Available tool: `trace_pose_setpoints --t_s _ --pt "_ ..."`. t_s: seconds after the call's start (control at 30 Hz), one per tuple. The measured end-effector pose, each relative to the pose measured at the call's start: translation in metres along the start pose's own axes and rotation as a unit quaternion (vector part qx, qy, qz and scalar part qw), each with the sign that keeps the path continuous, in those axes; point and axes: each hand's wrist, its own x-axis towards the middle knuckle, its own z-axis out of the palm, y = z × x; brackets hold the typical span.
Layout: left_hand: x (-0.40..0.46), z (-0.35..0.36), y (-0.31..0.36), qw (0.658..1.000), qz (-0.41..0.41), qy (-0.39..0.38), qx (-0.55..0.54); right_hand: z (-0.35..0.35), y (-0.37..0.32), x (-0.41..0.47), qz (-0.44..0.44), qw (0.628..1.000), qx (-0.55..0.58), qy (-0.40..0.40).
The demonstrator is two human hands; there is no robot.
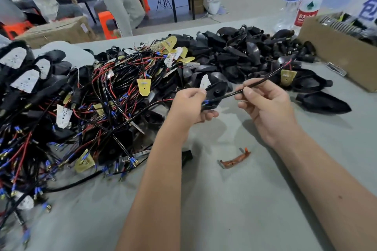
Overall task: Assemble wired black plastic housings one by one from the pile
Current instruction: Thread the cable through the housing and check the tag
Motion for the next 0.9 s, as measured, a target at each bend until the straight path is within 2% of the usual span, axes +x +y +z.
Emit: trace_pose_setpoints --t_s 0.13,0.47,0.67,0.9 --pt "0.001 -0.006 -0.001 0.998 -0.013 -0.021 -0.057 -0.002 -0.001 0.001 -0.014 0.999 -0.013 0.042" --pt "0.002 -0.011 -0.005 0.994 -0.012 -0.063 -0.086 -0.002 -0.002 -0.001 0.013 1.0 0.009 0.02" --pt "-0.001 -0.011 -0.005 0.995 0.006 -0.087 -0.051 -0.003 0.004 -0.001 0.005 0.998 -0.056 0.015" --pt "0.001 -0.01 -0.01 0.991 0.019 -0.085 -0.1 -0.001 0.005 -0.003 -0.017 0.994 -0.091 0.049"
